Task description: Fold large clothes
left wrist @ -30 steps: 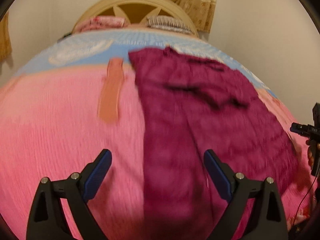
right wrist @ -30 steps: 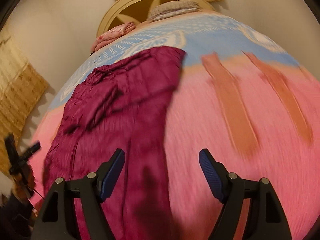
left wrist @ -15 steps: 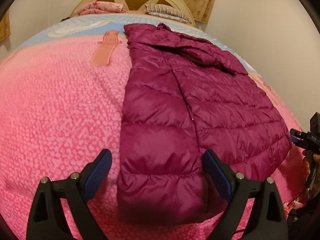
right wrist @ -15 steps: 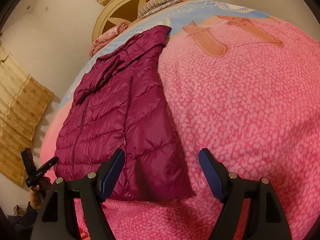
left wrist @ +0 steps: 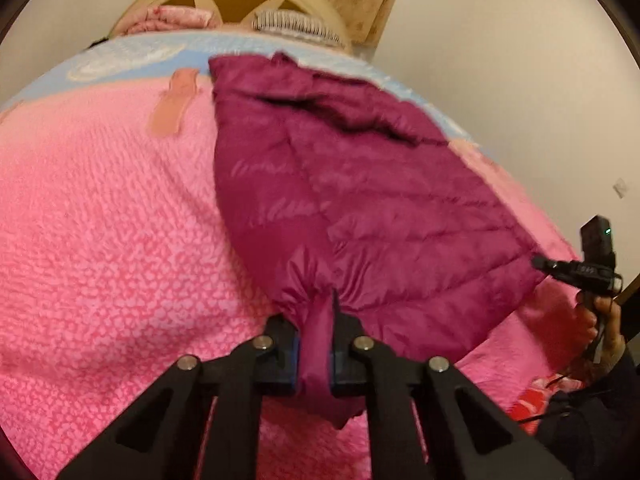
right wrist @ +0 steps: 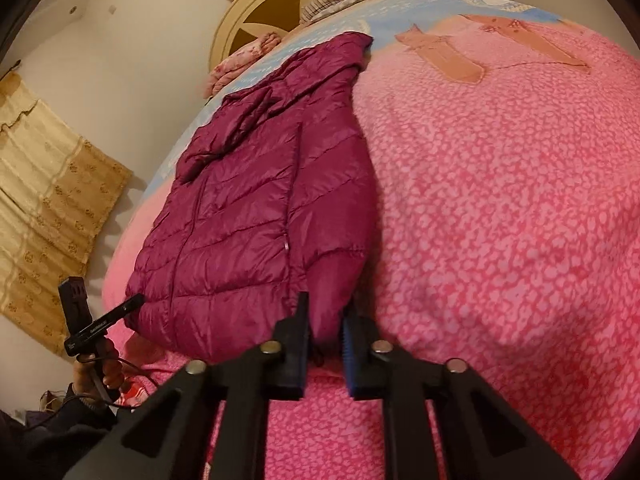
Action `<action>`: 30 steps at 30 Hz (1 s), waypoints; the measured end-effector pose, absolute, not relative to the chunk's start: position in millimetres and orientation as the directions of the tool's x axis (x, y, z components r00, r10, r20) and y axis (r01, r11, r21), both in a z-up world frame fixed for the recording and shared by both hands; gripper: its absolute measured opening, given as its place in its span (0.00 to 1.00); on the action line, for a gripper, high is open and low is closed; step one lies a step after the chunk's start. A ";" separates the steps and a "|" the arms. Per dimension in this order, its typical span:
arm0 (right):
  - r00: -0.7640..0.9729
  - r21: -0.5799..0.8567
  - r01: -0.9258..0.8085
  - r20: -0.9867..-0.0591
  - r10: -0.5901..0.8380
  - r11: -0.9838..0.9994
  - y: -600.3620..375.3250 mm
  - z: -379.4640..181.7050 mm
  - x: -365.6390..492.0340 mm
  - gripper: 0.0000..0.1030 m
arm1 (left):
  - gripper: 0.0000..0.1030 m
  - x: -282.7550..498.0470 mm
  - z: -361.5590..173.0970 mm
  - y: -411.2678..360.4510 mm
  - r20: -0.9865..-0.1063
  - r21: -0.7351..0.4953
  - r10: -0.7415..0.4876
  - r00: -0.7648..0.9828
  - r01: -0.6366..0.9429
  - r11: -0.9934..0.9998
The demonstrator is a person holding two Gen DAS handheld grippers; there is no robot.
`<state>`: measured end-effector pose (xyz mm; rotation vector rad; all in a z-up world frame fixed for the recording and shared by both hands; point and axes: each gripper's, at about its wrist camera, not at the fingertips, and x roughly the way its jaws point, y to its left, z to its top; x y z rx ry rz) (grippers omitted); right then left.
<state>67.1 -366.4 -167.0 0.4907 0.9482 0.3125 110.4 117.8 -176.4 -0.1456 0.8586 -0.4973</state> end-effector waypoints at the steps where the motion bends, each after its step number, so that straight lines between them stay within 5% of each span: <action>1: 0.552 0.539 -0.048 -0.687 0.472 0.841 -365.8 -164.6 64.5 0.07 | 0.07 105.4 -169.0 120.6 -0.664 -0.340 -0.507 0.550 0.382 0.860; 7: 0.574 0.625 -0.101 -0.599 0.558 0.774 -373.4 -131.3 39.7 0.06 | 0.07 79.6 -124.2 140.7 -0.532 -0.428 -0.629 0.567 0.461 0.777; 15: 0.689 0.749 -0.212 -0.341 0.640 0.628 -404.8 -43.3 5.6 0.05 | 0.07 67.3 -57.5 169.7 -0.310 -0.562 -0.763 0.567 0.539 0.628; 22: 0.739 0.753 -0.268 -0.240 0.629 0.601 -405.3 6.9 71.0 0.05 | 0.07 158.4 -42.0 165.3 -0.290 -0.591 -0.782 0.551 0.540 0.600; 26: 0.762 0.746 -0.217 -0.274 0.586 0.630 -396.3 13.3 149.6 0.05 | 0.08 220.1 -42.6 163.2 -0.308 -0.617 -0.787 0.535 0.517 0.593; 30: 0.776 0.720 -0.158 -0.333 0.536 0.676 -394.2 8.9 215.4 0.05 | 0.21 265.4 -48.1 153.4 -0.421 -0.548 -0.686 0.594 0.436 0.714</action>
